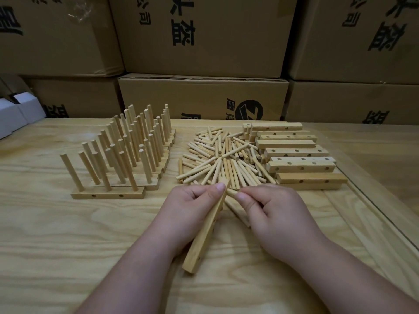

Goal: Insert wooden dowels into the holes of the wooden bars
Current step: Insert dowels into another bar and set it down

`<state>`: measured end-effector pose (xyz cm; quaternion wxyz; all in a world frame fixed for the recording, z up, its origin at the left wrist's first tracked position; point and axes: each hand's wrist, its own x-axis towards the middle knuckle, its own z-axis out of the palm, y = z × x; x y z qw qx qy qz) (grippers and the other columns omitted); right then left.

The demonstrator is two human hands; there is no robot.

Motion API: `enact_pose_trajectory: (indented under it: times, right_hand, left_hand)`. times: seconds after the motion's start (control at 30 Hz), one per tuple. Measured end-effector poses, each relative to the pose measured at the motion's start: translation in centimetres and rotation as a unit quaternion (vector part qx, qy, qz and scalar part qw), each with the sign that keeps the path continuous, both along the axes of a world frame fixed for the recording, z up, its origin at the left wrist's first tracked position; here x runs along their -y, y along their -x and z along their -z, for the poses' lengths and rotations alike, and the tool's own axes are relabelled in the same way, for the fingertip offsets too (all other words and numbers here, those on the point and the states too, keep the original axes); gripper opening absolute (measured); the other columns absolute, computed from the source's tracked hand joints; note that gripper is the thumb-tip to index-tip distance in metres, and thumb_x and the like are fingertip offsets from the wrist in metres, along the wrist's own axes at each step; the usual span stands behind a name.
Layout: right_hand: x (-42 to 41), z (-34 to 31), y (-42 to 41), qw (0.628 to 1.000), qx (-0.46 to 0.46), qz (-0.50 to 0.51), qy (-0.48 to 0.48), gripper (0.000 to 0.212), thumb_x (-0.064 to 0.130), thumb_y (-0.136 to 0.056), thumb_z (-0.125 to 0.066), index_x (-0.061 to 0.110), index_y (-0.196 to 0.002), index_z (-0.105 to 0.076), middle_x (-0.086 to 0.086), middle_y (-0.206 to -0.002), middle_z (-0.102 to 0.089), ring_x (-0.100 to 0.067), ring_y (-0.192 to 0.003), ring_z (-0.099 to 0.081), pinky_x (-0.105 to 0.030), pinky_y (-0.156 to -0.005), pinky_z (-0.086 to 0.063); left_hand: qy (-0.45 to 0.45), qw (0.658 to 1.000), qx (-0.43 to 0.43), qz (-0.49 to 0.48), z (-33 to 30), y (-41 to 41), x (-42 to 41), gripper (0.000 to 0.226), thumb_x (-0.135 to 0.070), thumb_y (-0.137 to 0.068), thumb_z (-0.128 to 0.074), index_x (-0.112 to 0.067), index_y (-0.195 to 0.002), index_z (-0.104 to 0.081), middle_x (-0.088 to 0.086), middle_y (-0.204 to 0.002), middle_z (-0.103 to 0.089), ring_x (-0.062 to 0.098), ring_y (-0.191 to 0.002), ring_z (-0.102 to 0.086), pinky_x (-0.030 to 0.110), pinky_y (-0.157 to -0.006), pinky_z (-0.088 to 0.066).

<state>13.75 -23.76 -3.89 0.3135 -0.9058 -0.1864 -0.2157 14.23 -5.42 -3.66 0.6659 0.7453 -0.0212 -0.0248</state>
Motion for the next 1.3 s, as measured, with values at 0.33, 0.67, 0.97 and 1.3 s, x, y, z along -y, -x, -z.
enact_pose_trajectory:
  times: [0.33,0.67,0.97,1.3]
  right_hand:
    - [-0.4,-0.3,-0.5,0.962,-0.092,0.018,-0.255,0.011,0.031,-0.087,-0.075,0.041,-0.084,-0.072,0.022,-0.078,-0.072,0.008,-0.076,-0.066,-0.004,-0.062,-0.044]
    - [0.6,1.0,-1.2,0.981,-0.162,0.103,0.019,0.035,0.068,-0.078,-0.064,0.034,-0.085,-0.068,0.017,-0.086,-0.059,0.002,-0.076,-0.056,-0.023,-0.069,-0.049]
    - [0.1,0.9,-0.9,0.990,-0.116,0.082,-0.021,0.008,0.035,-0.089,-0.064,0.035,-0.082,-0.064,0.018,-0.088,-0.056,0.003,-0.080,-0.057,-0.015,-0.061,-0.045]
    - [-0.3,0.7,-0.1,0.996,-0.022,-0.037,-0.083,0.006,0.027,-0.090,-0.069,0.031,-0.095,-0.072,0.021,-0.082,-0.062,-0.007,-0.083,-0.059,-0.021,-0.068,-0.047]
  left_hand:
    - [0.033,0.999,0.018,0.002,-0.3,0.4,0.6,0.044,-0.054,-0.083,-0.060,-0.015,-0.071,-0.075,0.001,-0.060,-0.068,0.012,-0.052,-0.061,0.022,-0.051,-0.050]
    - [0.257,0.956,-0.065,-0.126,0.0,-1.1,-0.4,0.044,-0.043,-0.103,-0.049,-0.017,-0.087,-0.082,0.005,-0.068,-0.065,0.014,-0.051,-0.055,0.024,-0.045,-0.048]
    - [0.256,0.954,-0.054,-0.143,0.0,-1.1,-0.1,0.045,-0.043,-0.103,-0.049,-0.016,-0.086,-0.081,0.003,-0.065,-0.064,0.012,-0.048,-0.054,0.023,-0.045,-0.048]
    - [0.219,0.966,-0.030,-0.132,0.3,-1.3,0.0,0.038,-0.041,-0.101,-0.053,-0.012,-0.100,-0.077,0.005,-0.061,-0.063,0.013,-0.045,-0.055,0.023,-0.044,-0.048]
